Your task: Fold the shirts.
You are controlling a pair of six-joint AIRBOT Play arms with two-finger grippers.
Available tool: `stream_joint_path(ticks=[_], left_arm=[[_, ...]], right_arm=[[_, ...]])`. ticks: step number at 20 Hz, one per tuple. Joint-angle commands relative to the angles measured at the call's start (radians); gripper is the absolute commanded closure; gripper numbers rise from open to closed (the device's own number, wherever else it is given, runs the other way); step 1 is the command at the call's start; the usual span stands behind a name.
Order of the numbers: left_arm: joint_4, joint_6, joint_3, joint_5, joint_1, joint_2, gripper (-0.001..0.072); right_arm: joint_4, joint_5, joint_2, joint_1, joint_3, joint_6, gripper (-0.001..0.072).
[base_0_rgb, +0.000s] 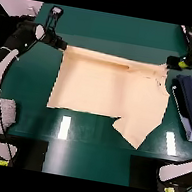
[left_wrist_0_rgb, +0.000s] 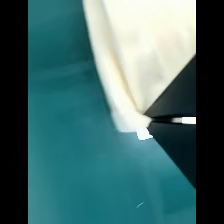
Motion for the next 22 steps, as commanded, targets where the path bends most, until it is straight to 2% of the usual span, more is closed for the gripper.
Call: stream_joint_path(ticks=[1, 6, 8, 9, 10, 11, 13, 16, 18, 22], left_arm=[[0.014, 0.000, -0.067, -0.016, 0.001, -0.001, 0.0682], [0.002, -0.002, -0.104, 0.009, 0.001, -0.001, 0.0681], [-0.006, -0.002, -0.105, -0.002, 0.001, -0.001, 0.0680], [-0.006, -0.002, -0.105, -0.012, 0.001, -0.001, 0.0642], [-0.010, -0.002, -0.105, -0.019, 0.001, -0.001, 0.0405], [-0.016, -0.003, -0.105, -0.035, 0.001, -0.001, 0.0208], [-0.013, -0.001, -0.097, -0.138, 0.001, 0.000, 0.0203], [0.016, -0.001, -0.080, -0.410, 0.023, 0.021, 0.0205], [-0.088, 0.001, -0.097, -0.533, 0.074, 0.053, 0.0208], [-0.430, 0.105, -0.334, -0.528, 0.207, 0.225, 0.0209]], right_arm=[[-0.019, -0.024, 0.074, 0.000, -0.172, -0.001, 0.0694], [0.080, -0.156, 0.164, 0.001, -0.375, -0.001, 0.0690], [0.130, -0.160, 0.174, 0.000, -0.419, -0.001, 0.0674], [0.156, -0.152, 0.174, 0.000, -0.432, -0.001, 0.0474], [0.177, -0.142, 0.174, 0.000, -0.438, -0.001, 0.0296], [0.194, -0.126, 0.174, -0.001, -0.437, -0.001, 0.0263], [0.199, -0.056, 0.178, -0.013, -0.407, -0.002, 0.0263], [0.200, 0.023, 0.261, -0.062, -0.412, -0.006, 0.0263], [0.200, 0.069, 0.356, -0.110, -0.460, -0.027, 0.0264], [0.202, 0.128, 0.547, -0.180, -0.621, -0.085, 0.0266]])
